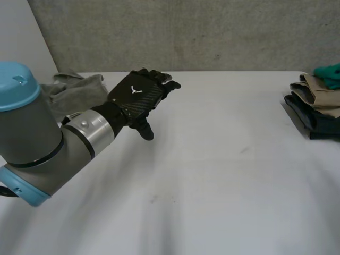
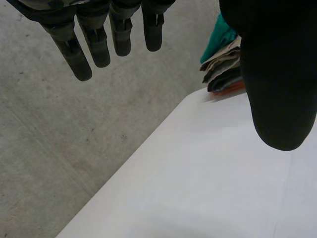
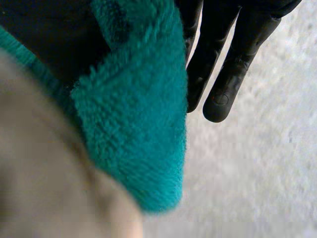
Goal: Fold the laundry.
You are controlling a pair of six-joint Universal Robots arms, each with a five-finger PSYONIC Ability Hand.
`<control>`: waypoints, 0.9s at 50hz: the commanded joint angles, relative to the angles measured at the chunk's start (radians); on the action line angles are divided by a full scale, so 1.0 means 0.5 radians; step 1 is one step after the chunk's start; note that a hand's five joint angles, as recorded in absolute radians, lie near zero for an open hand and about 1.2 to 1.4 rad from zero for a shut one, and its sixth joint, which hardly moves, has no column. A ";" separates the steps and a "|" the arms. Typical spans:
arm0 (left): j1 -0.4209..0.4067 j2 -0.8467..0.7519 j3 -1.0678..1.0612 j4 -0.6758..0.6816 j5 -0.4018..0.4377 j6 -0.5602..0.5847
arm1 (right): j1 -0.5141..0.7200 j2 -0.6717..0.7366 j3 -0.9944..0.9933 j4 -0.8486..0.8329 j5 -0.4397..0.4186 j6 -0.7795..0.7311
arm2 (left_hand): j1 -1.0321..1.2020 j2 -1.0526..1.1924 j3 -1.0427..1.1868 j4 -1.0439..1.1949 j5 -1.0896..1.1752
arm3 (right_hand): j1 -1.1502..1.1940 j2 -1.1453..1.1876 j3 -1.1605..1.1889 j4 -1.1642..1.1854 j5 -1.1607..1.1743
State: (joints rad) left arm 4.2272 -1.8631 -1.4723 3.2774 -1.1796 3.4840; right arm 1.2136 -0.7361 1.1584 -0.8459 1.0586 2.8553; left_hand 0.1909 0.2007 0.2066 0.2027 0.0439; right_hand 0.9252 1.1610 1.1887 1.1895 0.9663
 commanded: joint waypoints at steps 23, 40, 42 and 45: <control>-0.091 0.020 0.027 0.004 -0.006 0.005 | 0.100 -0.298 -0.098 -0.017 0.002 0.130 | 0.034 0.014 0.002 0.010 -0.022 | 0.942 0.471 0.415 0.414 0.511; -0.097 0.020 -0.016 0.001 -0.009 -0.001 | 0.021 -0.050 0.134 -0.551 -0.147 0.616 | 0.034 0.014 0.002 0.010 -0.022 | 0.942 0.471 0.415 0.414 0.511; -0.094 0.020 -0.028 0.001 -0.009 -0.001 | -0.046 0.005 0.162 -0.560 -0.209 0.579 | 0.034 0.014 0.002 0.010 -0.022 | 0.942 0.471 0.415 0.414 0.511; -0.091 0.017 -0.047 0.007 -0.003 -0.001 | -0.114 0.061 0.242 -0.572 -0.322 0.462 | 0.034 0.014 0.002 0.010 -0.022 | 0.942 0.471 0.415 0.414 0.511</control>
State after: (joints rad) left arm 4.1794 -1.8514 -1.4819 3.2790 -1.1839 3.4839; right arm 1.2306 -0.7723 1.2236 -1.1205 0.9861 3.1608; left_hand 0.1909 0.2008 0.2066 0.2027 0.0440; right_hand 0.9252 1.1671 1.1887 1.1898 0.9759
